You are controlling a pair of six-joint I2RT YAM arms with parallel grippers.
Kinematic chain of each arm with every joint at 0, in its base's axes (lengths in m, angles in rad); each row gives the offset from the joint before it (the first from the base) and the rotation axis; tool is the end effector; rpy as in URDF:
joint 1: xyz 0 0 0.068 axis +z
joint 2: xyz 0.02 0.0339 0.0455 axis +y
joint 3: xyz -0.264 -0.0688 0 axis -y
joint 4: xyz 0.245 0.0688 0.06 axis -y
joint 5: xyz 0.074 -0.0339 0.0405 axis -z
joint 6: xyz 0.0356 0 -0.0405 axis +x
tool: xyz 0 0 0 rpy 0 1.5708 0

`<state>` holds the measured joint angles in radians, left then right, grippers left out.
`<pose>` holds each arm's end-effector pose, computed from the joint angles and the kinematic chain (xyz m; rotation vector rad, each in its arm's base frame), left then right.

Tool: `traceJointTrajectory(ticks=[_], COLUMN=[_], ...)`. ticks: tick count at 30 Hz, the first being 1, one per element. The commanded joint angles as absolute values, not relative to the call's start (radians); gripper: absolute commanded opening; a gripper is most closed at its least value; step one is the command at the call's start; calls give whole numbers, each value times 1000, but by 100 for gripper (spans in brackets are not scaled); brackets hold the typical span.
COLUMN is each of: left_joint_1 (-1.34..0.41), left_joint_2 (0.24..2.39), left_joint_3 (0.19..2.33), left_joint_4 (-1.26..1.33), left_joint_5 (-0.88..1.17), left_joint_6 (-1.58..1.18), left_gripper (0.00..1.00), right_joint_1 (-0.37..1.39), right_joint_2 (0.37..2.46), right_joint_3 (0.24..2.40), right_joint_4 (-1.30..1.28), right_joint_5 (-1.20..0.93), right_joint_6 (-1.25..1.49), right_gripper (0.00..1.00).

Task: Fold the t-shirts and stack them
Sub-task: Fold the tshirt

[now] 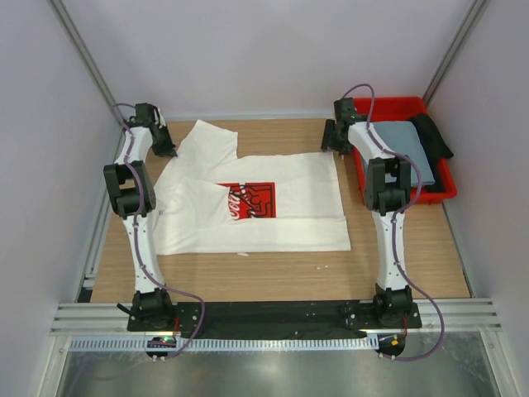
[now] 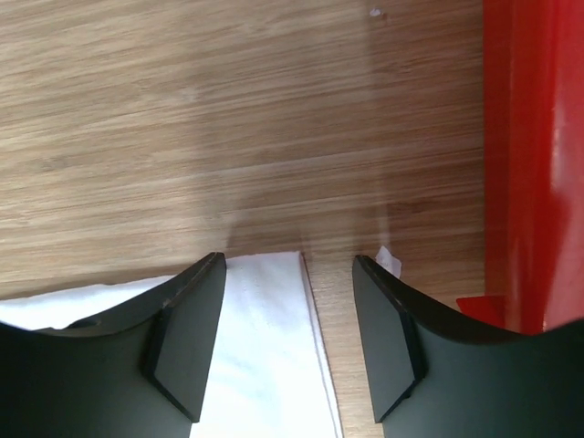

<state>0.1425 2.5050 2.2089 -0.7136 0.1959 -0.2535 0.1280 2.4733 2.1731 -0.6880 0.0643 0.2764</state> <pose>0.5376 0.0701 0.1641 -0.4354 2.5412 -0.2941 0.5351 0.0666 0.1705 0.2142 2.5486 0.0734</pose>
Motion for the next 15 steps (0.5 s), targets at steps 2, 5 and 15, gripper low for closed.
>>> traceJointTrajectory(ticks=[2, 5, 15], left_joint_1=[140, 141, 140], left_joint_2=[2545, 2548, 2559], left_joint_3=[2232, 2235, 2252], left_joint_4=[-742, -742, -739], left_joint_5=[224, 230, 253], left_joint_6=[-256, -261, -294], left_gripper=[8, 5, 0], right_joint_1=[112, 113, 115], right_joint_2=[2497, 2497, 2490], right_joint_3=[2204, 2204, 2161], right_joint_4=[-696, -703, -684], right_joint_5=[106, 89, 14], right_joint_6=[255, 249, 245], right_gripper=[60, 50, 37])
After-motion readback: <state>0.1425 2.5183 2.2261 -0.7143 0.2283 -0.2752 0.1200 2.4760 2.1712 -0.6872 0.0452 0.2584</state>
